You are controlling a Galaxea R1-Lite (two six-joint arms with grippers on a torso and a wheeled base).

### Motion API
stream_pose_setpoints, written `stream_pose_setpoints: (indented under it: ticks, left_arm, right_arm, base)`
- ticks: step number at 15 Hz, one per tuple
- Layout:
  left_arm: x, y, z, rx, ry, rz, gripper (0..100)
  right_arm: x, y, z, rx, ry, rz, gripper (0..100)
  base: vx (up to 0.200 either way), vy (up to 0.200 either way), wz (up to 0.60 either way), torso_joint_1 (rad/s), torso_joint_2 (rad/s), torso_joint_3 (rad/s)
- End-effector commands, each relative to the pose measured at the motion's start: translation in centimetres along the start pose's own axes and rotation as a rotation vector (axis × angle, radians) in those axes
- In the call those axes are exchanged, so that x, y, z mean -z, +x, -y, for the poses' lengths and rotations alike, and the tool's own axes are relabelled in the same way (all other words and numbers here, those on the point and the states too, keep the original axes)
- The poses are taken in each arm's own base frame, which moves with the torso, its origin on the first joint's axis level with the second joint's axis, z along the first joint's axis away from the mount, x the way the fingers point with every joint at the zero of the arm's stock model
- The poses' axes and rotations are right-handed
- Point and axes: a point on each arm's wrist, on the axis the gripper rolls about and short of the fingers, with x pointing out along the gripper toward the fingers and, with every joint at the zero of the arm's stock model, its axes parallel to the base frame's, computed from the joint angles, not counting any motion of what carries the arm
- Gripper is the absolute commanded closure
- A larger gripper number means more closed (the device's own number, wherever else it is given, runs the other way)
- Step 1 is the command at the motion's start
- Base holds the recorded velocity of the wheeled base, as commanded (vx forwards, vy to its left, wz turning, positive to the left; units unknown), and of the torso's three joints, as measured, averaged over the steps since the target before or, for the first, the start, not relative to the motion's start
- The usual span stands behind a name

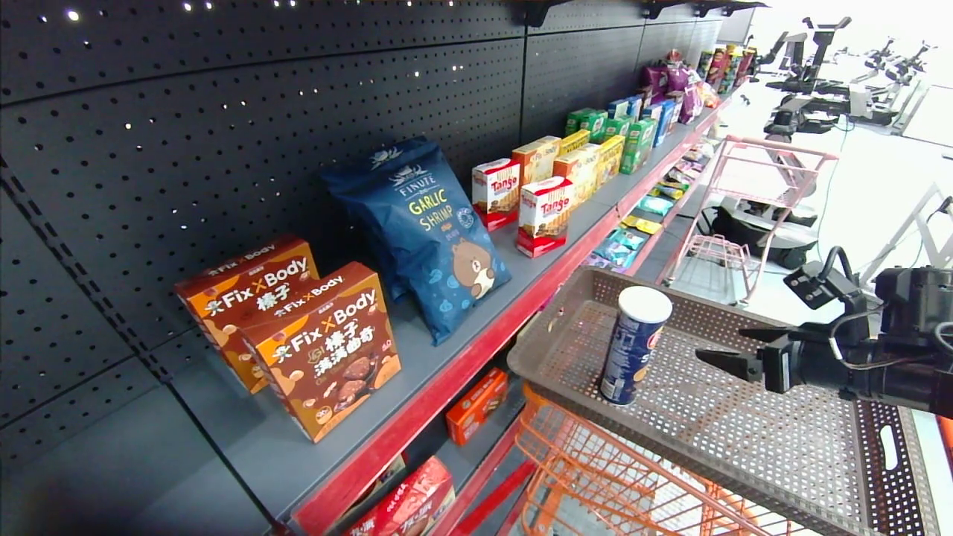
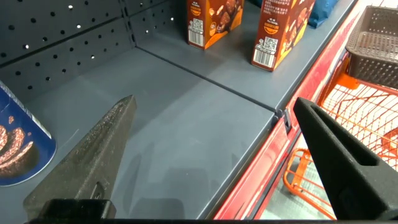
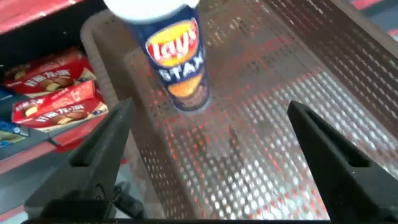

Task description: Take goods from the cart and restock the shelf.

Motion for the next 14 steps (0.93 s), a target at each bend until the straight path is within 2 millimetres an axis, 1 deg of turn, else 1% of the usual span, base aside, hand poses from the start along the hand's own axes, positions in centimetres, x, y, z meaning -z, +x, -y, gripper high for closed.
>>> stream_pose_setpoints:
  ticks: [1,3,4,5,8,14]
  left_arm:
    - [0.0,0.0,0.0,-0.001,0.0,-0.001,0]
    - [0.0,0.0,0.0,-0.001,0.0,-0.001,0]
    - [0.0,0.0,0.0,-0.001,0.0,-0.001,0]
    - [0.0,0.0,0.0,-0.001,0.0,-0.001,0]
    - [0.0,0.0,0.0,-0.001,0.0,0.001,0]
    - [0.0,0.0,0.0,-0.001,0.0,0.001,0]
  right_arm:
    - [0.0,1.5,0.4,-0.034,0.0,-0.005,0]
    - [-0.6,2.0,0.0,-0.079,-0.016,0.016,0]
    - [-0.6,2.0,0.0,-0.079,-0.016,0.016,0]
    - [-1.0,2.5,-0.4,-0.113,-0.029,0.025,0]
    - [-0.7,4.2,-0.2,-0.132,-0.042,0.011,0]
    - [-0.5,8.9,0.1,-0.174,-0.063,0.016,0]
  base:
    - [0.0,0.0,0.0,0.0,0.0,0.0]
    - [0.0,0.0,0.0,0.0,0.0,0.0]
    - [0.0,0.0,0.0,0.0,0.0,0.0]
    - [0.0,0.0,0.0,0.0,0.0,0.0]
    - [0.0,0.0,0.0,0.0,0.0,0.0]
    - [0.0,0.0,0.0,0.0,0.0,0.0]
